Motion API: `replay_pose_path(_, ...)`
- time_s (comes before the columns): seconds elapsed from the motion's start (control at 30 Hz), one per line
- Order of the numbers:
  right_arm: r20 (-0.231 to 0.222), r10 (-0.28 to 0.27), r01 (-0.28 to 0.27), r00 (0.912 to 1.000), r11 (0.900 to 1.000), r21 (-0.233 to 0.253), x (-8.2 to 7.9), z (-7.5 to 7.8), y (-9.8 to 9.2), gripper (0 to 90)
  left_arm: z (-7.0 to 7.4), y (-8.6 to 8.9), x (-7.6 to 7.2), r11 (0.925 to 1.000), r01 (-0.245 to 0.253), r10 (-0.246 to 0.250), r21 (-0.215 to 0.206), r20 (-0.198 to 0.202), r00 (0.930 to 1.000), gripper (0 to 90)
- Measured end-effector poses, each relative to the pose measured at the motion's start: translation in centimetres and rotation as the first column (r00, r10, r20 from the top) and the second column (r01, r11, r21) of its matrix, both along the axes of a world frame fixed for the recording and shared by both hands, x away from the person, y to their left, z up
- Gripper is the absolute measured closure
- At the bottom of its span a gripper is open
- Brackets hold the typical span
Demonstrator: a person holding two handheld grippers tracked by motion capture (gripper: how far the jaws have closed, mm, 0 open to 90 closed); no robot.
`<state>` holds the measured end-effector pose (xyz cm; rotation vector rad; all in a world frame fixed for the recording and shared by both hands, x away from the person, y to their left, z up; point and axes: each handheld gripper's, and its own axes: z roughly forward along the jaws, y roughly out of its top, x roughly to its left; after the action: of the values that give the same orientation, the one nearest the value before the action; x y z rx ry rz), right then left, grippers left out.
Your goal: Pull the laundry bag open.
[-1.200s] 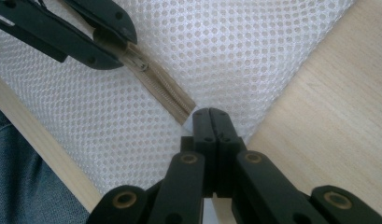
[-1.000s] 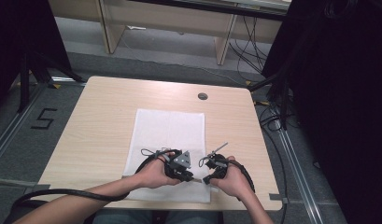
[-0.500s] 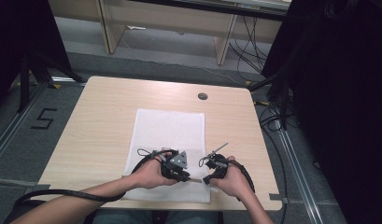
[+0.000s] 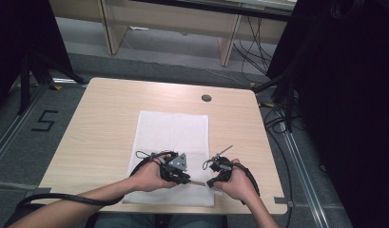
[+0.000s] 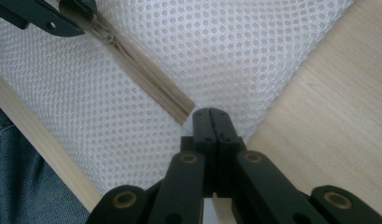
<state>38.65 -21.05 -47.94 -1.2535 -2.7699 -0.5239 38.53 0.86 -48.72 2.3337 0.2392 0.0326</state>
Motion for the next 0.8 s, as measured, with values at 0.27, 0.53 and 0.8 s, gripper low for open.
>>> replay_pose_path(0.27,0.002,-0.003,0.003,1.0000,1.000,0.001,0.0,0.0,0.0,90.0,0.1,0.6,0.0,1.0000,0.002,-0.002,-0.005,0.004,1.0000,82.2)
replay_pose_path(0.53,-0.001,-0.008,0.008,1.0000,1.000,0.001,0.0,0.0,0.0,90.0,-0.1,0.8,0.0,0.9999,0.000,0.000,-0.013,0.000,1.0000,82.2)
replay_pose_path(0.8,-0.003,-0.008,0.008,1.0000,1.000,0.004,-0.1,0.0,0.0,90.0,0.0,1.2,0.0,1.0000,0.005,-0.005,-0.001,0.014,0.9999,82.2)
